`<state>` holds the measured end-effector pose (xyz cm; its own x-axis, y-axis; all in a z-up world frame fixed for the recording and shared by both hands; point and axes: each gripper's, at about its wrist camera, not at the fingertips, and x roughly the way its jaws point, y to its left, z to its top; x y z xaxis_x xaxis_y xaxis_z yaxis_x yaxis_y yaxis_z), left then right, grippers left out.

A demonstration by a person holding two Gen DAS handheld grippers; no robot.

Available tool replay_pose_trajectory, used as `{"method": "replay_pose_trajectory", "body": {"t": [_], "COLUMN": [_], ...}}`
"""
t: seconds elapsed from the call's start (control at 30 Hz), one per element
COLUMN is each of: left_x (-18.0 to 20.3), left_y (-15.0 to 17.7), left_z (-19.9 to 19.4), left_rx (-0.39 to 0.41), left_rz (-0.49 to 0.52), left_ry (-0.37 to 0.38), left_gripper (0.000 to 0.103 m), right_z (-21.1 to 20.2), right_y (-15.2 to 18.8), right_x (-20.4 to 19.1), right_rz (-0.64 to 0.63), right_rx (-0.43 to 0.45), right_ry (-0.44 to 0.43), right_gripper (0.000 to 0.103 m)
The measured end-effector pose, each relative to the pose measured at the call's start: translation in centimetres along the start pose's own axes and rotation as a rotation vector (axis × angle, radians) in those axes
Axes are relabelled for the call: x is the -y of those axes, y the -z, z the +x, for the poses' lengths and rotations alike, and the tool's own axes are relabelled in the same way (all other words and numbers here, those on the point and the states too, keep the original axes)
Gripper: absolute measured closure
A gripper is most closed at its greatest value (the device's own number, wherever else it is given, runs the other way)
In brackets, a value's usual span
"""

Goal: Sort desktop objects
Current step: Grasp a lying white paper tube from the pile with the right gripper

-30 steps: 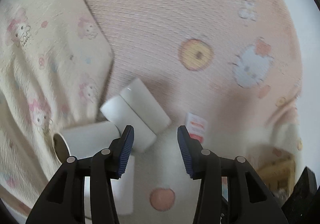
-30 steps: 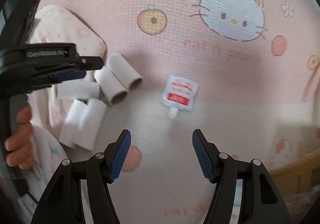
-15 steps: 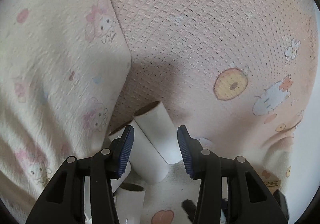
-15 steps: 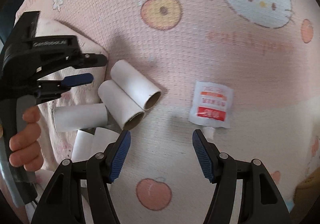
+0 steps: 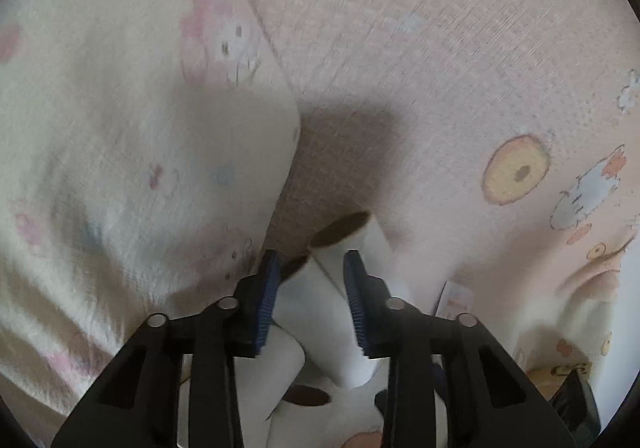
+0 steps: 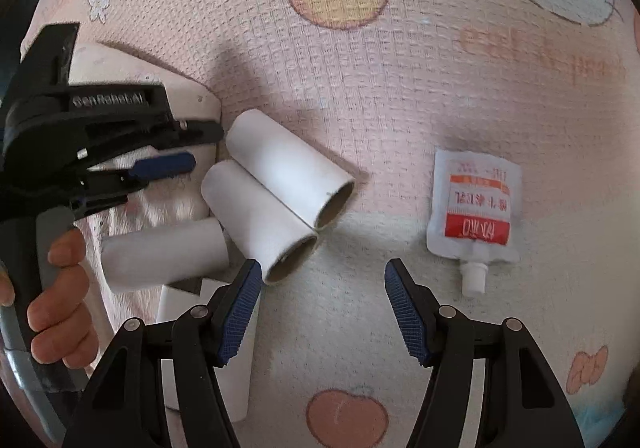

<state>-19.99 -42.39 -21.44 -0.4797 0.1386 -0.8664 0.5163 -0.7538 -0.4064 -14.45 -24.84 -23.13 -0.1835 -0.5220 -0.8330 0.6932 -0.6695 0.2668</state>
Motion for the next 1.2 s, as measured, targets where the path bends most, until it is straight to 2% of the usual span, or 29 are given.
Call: {"method": "replay_pose_trajectory", "body": {"t": [0.1,0.23,0.3,0.33,0.47,0.6,0.7,0.77,0.87,0.97,1.07,1.2], "left_x": [0.0,0.0,-0.3,-0.5,-1.1,-0.7,-0.7,-0.6,-0.6,1.4,3.6,6.7], "left_y": [0.1,0.2,0.1,0.1,0.3,0.8,1.2,1.4,2.0,2.6,3.7,5.2], "left_z": [0.7,0.8,0.5,0.3,0.8,1.2,1.3,1.5,1.5,1.4,1.2,2.5], "left_rx": [-0.02,-0.023,0.003,0.009,-0.035,-0.063,-0.095,-0.117,-0.137,-0.139,-0.144,-0.219], "left_rz": [0.018,0.022,0.008,0.004,-0.023,0.017,0.022,0.024,0.03,0.089,0.182,0.303], "left_ry": [-0.037,-0.047,-0.072,-0.069,-0.001,-0.001,0.05,0.077,0.108,0.108,0.102,0.151], "left_gripper": [0.074,0.074,0.074,0.074,0.074,0.074,0.074,0.074,0.074,0.074,0.074,0.073], "right_z": [0.4,1.1,1.6,1.7,1.8,1.9,1.8,1.5,1.1,0.4,-0.3,-1.4], "right_y": [-0.2,-0.2,0.0,0.0,0.2,0.3,0.4,0.7,1.1,1.7,2.6,3.9], "right_x": [0.1,-0.1,-0.3,-0.4,-0.6,-1.0,-1.2,-1.0,0.2,1.7,3.0,4.9], "right_rz": [0.024,0.034,0.023,0.016,0.014,-0.003,-0.017,-0.024,0.019,0.083,0.121,0.175], "right_rx": [-0.005,-0.026,-0.043,-0.049,-0.043,-0.051,-0.059,-0.055,-0.061,-0.063,-0.066,-0.07], "right_ry": [-0.018,-0.047,-0.03,-0.025,-0.082,-0.089,-0.101,-0.079,-0.096,-0.127,-0.112,-0.123], "right_gripper": [0.041,0.041,0.044,0.05,0.064,0.066,0.067,0.067,0.066,0.066,0.066,0.066]}}
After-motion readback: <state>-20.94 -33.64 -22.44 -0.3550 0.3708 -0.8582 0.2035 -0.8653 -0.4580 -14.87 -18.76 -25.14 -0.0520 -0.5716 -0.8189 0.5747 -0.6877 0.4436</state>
